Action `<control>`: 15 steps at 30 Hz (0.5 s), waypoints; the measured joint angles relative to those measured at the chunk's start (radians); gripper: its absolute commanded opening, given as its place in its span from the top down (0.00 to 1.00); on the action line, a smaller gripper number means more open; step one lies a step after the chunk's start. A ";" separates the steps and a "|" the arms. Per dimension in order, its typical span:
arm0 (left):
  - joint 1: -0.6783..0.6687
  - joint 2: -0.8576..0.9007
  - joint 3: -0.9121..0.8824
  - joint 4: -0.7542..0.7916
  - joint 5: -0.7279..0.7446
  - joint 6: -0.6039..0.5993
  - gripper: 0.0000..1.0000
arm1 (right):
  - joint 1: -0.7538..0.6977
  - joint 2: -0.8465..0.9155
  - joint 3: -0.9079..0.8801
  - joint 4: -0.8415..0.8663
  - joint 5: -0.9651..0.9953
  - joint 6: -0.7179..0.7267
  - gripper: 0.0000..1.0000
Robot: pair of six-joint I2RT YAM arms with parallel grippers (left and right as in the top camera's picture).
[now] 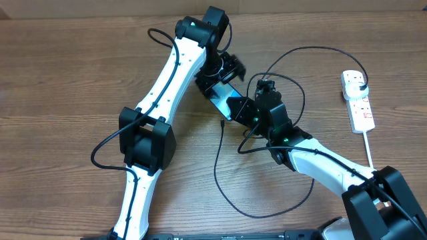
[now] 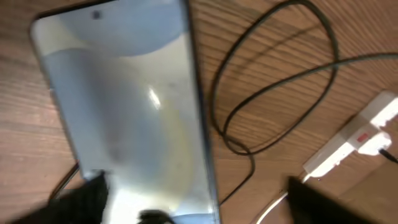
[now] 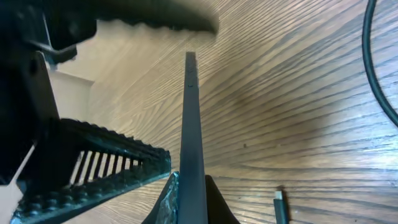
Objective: Plug charger to phone and switch on socket
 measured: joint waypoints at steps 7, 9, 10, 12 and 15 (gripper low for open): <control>0.019 -0.016 0.000 0.024 0.006 0.148 0.01 | -0.034 0.000 0.000 0.000 -0.028 -0.005 0.96; 0.033 -0.042 0.000 0.024 -0.013 0.226 0.00 | -0.060 0.000 0.000 0.000 -0.054 -0.005 0.96; 0.042 -0.062 0.000 0.016 -0.031 0.269 0.00 | -0.077 0.000 0.000 0.000 -0.074 -0.006 0.96; 0.059 -0.106 0.000 -0.021 -0.068 0.340 0.00 | -0.105 0.000 0.000 0.000 -0.113 -0.010 0.96; 0.082 -0.189 0.000 -0.077 -0.126 0.444 0.00 | -0.147 -0.001 0.000 0.000 -0.190 -0.029 0.96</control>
